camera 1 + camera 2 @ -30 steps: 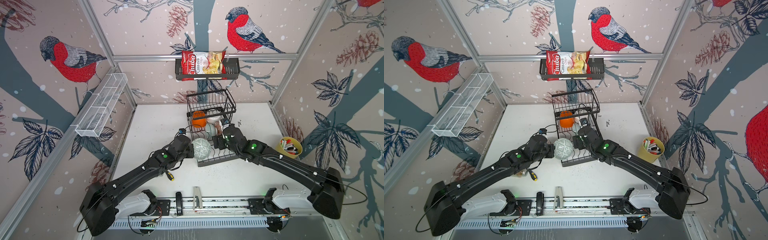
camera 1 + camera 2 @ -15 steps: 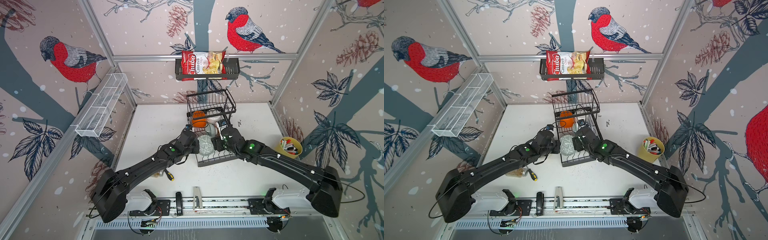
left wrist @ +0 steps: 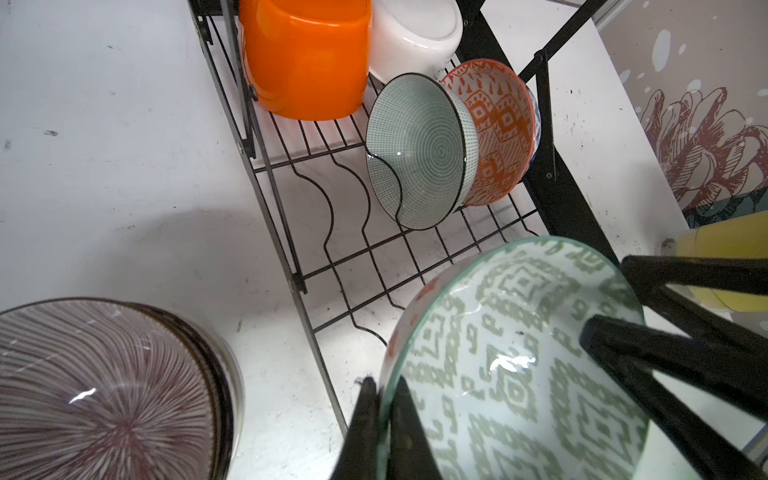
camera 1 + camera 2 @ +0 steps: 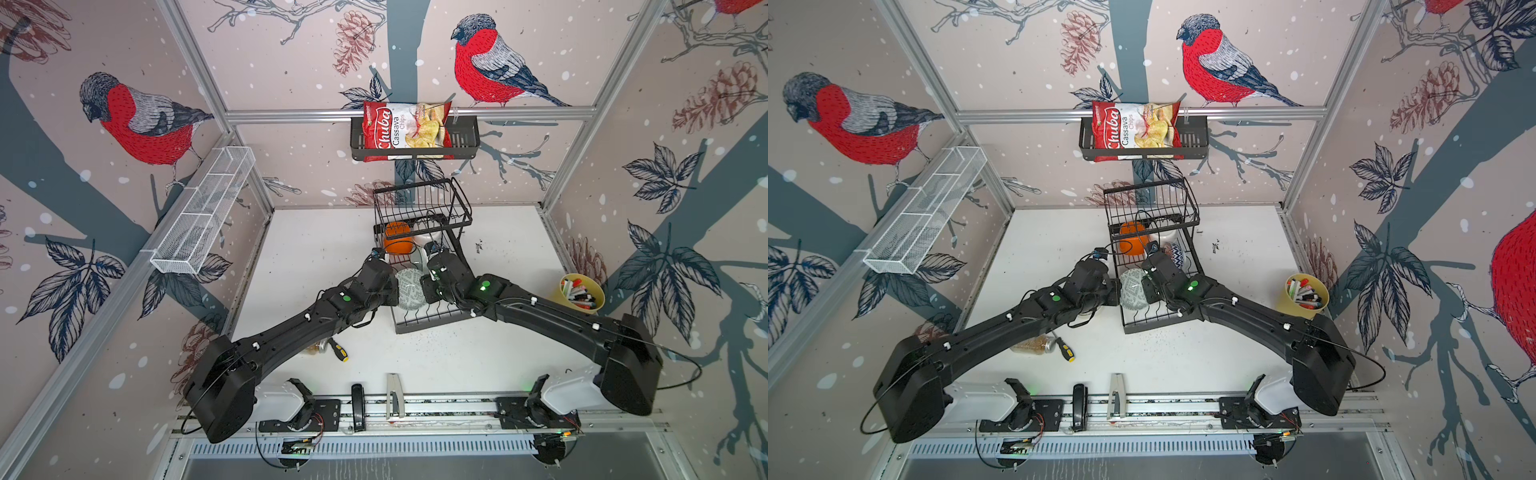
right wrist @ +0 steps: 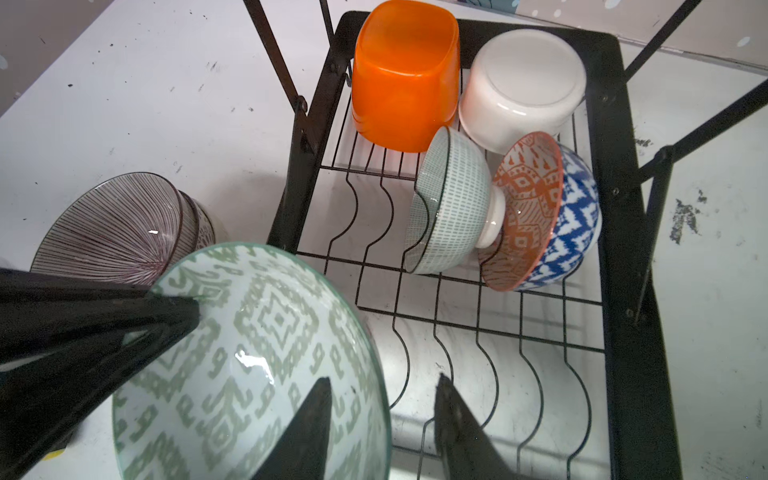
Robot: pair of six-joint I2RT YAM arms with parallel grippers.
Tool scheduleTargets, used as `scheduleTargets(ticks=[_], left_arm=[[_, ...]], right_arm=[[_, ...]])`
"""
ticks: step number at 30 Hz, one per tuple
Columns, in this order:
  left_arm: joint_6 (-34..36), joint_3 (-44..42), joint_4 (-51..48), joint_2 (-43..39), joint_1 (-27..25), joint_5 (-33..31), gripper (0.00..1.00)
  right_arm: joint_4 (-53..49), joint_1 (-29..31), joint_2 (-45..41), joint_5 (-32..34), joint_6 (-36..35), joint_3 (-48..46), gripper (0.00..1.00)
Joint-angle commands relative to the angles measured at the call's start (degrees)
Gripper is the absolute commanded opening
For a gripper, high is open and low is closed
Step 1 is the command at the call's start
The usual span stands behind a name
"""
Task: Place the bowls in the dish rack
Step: 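Hold the grey-patterned bowl up while the right gripper grasps its rim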
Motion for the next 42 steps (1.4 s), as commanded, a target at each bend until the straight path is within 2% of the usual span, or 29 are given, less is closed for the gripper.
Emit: scheduleTargets(ticks=[1,12,33,38,40,42], left_arm=[[0.33,-0.20,4.71,-0.71,0.29,-0.31,0.00],[0.06,-1.14,5.42,-1.49,0.71,0.24,0.00],[-0.94,-2.95,6.41,-2.37,1.06,0.37,0.01],[-1.22,-3.33,6.41,-3.30,1.18,-0.10,0.14],[-1.35,-3.58,6.42,-3.91,1.26,-0.20,0.28],[-1.51,-3.85,6.49,-4.79,1.30,-0.46,0.47]], right_arm=[[0.38,0.01,0.18,0.58,0.83,-0.09,0.42],[0.56,0.01,1.32,1.04,1.10,-0.17,0.33],[0.52,0.91,2.62,3.09,1.67,1.24,0.02],[0.56,2.01,2.89,5.27,1.63,1.96,0.00],[0.48,2.33,3.17,6.42,1.76,2.27,0.00],[0.38,2.72,3.45,7.75,1.84,2.58,0.00]])
